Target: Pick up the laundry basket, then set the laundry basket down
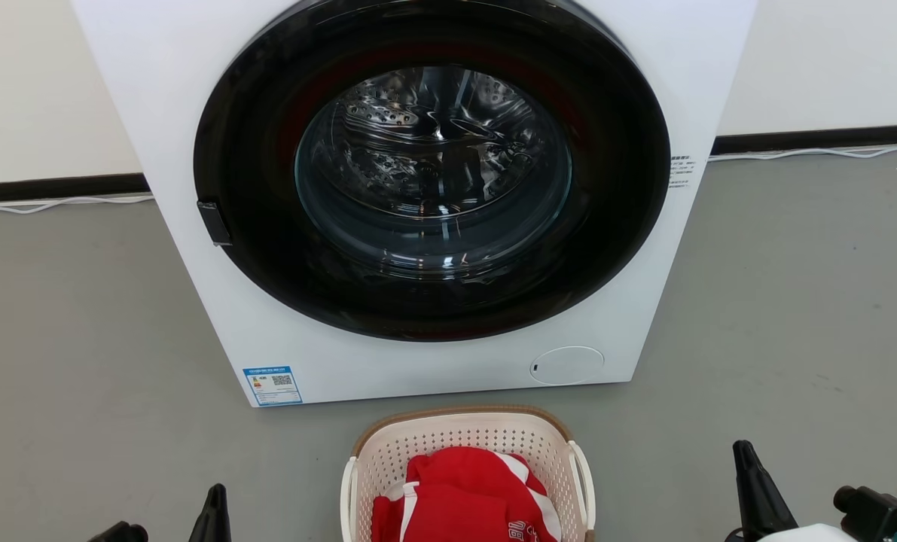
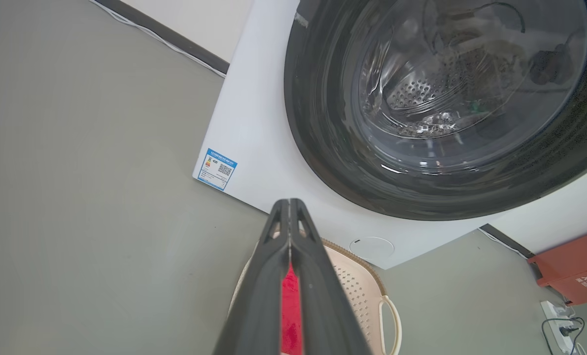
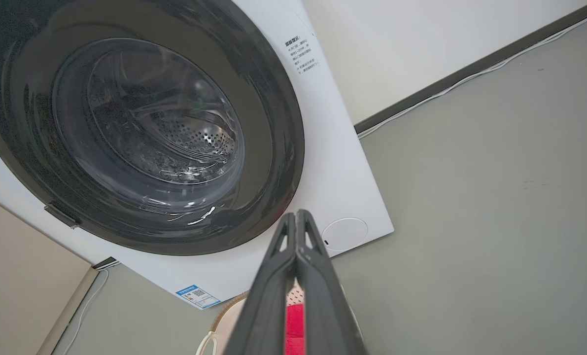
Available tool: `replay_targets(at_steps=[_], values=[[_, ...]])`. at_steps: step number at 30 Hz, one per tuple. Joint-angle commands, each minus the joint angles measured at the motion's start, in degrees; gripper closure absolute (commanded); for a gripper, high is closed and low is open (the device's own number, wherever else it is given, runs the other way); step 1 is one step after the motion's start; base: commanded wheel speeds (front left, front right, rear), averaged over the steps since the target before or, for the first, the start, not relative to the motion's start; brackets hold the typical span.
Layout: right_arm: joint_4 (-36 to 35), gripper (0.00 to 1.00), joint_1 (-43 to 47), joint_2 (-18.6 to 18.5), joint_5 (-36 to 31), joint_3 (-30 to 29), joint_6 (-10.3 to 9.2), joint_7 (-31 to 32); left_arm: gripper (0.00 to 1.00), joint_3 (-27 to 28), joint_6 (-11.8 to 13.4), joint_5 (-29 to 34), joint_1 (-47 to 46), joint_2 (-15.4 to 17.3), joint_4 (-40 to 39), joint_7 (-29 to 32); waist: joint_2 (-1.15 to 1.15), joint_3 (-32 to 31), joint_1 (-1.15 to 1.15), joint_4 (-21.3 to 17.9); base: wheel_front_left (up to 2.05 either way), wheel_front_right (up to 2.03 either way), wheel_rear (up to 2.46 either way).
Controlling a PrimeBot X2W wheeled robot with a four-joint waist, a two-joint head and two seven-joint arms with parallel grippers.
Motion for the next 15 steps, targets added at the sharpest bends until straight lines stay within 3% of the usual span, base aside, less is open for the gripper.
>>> replay_targets(at_steps=[1,15], values=[[-1.67,1.00,-3.16,-0.40,1.94,0.09,0.17,0.47,1.00,0.94,-0.57,-1.59,-3.46,0.25,-1.82,0.32,0.00,0.04,-0.01,0.01,0.00,0.00,0.00],[-1.90,1.00,-4.31,-0.24,11.57,-0.47,0.20,2.77,1.00,1.52,-1.57,-10.29,-4.69,0.18,-2.25,2.62,0.00,0.42,-0.01,0.05,0.00,0.00,0.00]])
